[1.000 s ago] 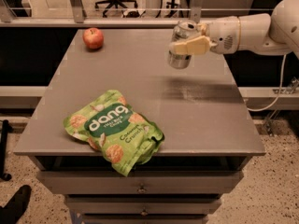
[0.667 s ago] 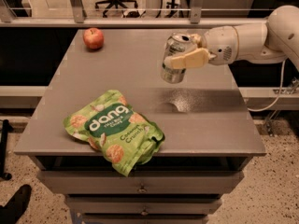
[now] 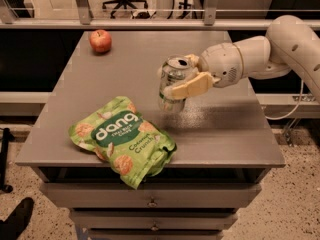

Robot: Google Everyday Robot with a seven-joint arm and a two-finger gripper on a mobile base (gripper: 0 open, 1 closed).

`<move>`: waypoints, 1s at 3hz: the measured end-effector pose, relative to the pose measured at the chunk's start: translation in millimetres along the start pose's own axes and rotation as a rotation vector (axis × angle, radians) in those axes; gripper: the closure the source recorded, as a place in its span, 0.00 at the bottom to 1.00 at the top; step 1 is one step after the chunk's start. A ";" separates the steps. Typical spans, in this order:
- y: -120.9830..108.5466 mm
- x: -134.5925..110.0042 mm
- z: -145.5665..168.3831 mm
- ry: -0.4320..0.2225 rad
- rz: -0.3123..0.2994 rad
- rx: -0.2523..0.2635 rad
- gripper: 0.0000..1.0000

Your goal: Move 7up can near green rice chip bag

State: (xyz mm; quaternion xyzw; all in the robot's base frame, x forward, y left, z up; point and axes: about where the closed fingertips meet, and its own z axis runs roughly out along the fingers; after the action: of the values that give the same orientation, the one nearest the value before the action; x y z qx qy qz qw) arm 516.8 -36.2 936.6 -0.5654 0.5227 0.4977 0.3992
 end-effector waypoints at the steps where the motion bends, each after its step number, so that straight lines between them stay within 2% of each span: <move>1: 11.0 11.9 16.2 0.054 -0.038 -0.022 1.00; 2: 6.4 24.0 19.1 0.095 -0.052 -0.009 1.00; 3: 8.4 31.1 26.9 0.128 -0.049 -0.048 0.81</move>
Offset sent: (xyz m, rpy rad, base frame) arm -0.0012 0.0059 -0.0428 -0.1363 -0.0862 -0.0028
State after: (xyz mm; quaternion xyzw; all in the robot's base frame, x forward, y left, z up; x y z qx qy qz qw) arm 503.3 -17.2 901.7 -0.6181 0.5210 0.4630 0.3635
